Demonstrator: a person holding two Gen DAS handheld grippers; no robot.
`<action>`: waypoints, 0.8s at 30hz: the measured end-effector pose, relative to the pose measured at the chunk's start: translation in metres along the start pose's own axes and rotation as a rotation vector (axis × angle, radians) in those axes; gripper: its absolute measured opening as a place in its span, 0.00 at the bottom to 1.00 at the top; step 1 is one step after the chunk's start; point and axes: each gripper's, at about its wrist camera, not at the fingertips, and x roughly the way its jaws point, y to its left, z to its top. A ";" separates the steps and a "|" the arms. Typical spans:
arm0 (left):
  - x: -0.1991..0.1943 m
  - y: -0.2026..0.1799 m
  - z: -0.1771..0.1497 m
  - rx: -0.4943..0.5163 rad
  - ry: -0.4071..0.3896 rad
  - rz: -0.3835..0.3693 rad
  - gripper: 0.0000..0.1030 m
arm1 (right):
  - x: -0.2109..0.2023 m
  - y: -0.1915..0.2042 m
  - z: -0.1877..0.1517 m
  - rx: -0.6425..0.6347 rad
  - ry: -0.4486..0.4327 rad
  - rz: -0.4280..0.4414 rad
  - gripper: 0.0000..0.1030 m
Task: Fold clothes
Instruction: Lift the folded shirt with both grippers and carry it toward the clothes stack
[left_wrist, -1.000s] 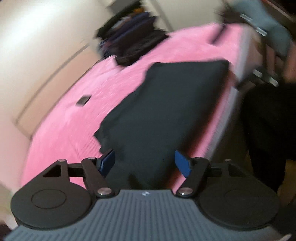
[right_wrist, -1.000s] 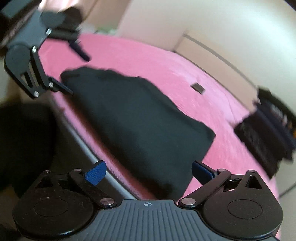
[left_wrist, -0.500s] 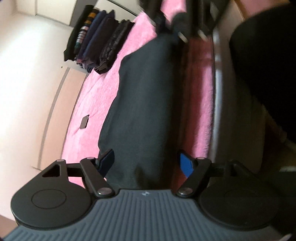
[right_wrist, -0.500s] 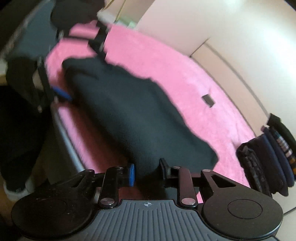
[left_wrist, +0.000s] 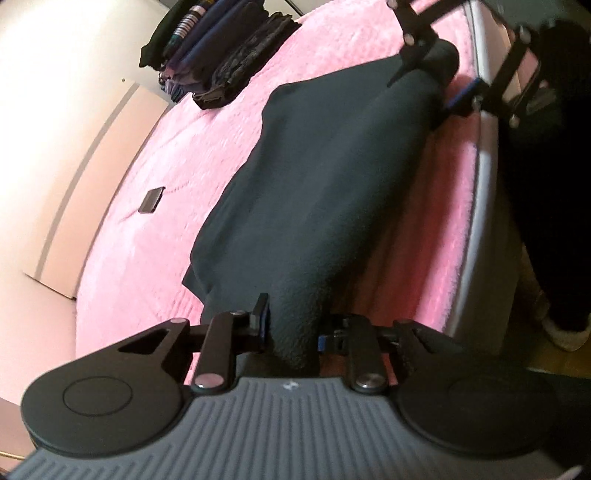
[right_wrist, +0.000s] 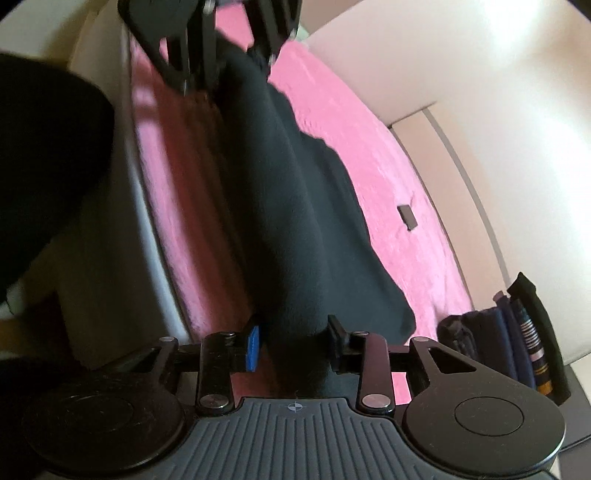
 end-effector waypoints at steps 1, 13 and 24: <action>0.001 0.002 0.002 -0.004 0.005 -0.008 0.19 | 0.004 0.001 -0.003 -0.003 0.018 -0.005 0.33; 0.000 -0.003 0.009 -0.029 0.050 -0.028 0.20 | 0.011 -0.003 -0.013 0.062 0.073 0.001 0.32; -0.002 -0.007 0.008 -0.039 0.055 -0.028 0.20 | 0.007 0.001 -0.011 0.084 0.075 0.006 0.32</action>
